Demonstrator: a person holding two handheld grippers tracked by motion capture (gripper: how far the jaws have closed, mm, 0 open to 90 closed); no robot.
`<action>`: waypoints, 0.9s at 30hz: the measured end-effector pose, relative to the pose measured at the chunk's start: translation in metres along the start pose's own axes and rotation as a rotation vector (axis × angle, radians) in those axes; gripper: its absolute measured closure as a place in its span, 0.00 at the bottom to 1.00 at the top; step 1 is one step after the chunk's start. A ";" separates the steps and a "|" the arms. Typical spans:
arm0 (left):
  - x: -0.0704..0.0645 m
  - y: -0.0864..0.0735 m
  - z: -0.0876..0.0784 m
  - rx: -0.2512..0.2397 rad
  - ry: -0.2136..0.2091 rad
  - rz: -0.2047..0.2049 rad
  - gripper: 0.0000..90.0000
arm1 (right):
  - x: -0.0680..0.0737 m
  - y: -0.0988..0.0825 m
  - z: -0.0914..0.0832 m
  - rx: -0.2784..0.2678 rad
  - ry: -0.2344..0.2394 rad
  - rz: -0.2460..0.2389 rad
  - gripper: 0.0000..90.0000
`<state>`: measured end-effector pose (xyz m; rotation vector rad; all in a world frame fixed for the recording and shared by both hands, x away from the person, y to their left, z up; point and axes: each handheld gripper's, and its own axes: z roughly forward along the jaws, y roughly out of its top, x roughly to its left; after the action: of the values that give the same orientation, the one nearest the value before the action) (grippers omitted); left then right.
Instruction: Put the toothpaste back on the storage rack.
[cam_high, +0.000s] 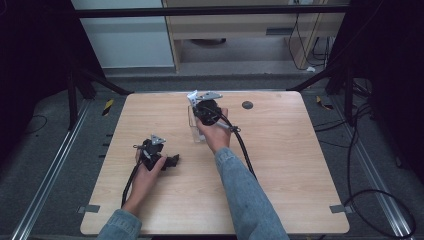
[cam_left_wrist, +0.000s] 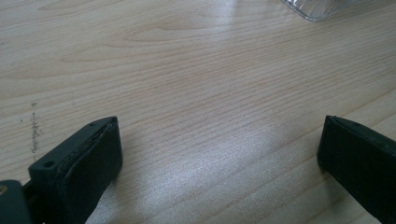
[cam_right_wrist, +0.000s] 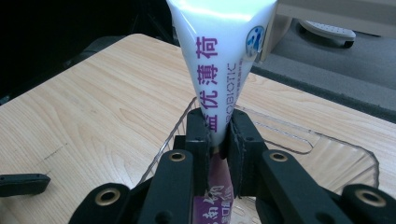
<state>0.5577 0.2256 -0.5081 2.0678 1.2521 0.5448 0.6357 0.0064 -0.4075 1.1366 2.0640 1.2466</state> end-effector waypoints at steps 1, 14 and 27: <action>0.000 0.000 0.000 0.000 0.000 0.000 0.00 | 0.000 0.000 0.000 0.001 -0.001 0.000 0.89; 0.000 0.000 0.000 0.000 0.000 0.000 0.00 | 0.003 0.001 0.004 0.005 0.004 -0.004 0.88; 0.000 0.000 0.000 0.000 0.000 0.000 0.00 | 0.002 0.006 0.013 0.026 0.011 -0.001 0.87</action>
<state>0.5577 0.2256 -0.5081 2.0682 1.2517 0.5447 0.6464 0.0164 -0.4082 1.1426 2.0945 1.2306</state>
